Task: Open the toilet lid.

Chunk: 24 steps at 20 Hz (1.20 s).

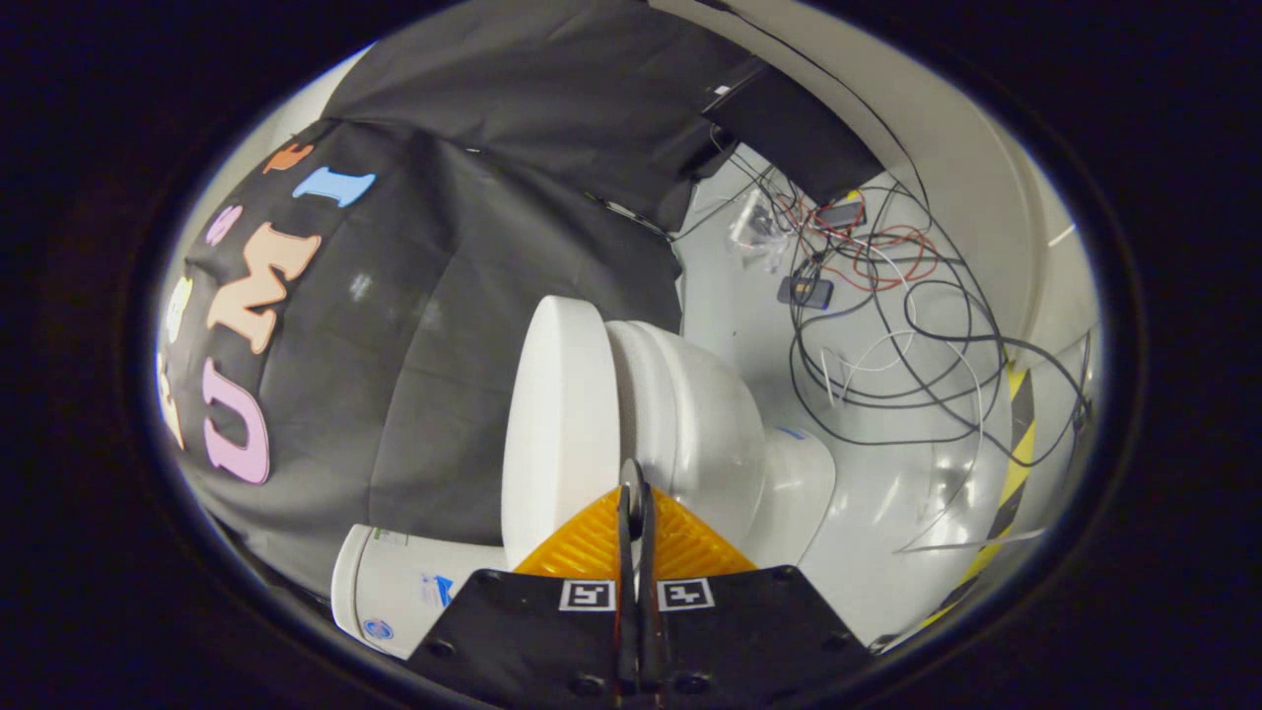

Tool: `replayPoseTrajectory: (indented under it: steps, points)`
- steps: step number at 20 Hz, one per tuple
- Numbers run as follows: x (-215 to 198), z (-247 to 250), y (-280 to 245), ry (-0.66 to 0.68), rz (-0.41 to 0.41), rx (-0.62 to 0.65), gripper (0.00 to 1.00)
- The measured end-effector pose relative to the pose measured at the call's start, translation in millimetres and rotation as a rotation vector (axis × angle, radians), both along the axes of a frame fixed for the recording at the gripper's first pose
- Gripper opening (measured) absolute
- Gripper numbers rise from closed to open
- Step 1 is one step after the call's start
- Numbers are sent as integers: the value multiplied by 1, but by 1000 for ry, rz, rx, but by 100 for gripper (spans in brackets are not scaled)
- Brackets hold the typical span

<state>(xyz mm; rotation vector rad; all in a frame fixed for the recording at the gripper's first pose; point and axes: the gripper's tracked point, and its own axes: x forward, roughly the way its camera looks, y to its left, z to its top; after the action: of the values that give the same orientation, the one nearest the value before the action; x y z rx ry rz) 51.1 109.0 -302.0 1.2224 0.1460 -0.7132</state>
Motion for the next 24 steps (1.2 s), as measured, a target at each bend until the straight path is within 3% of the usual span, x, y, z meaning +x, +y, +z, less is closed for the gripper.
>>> replayPoseTrajectory:
  steps: [9,24]
  points:
    - [11,75,13,-23,95,-198,1]
    - [56,185,80,2,403,-644,3]
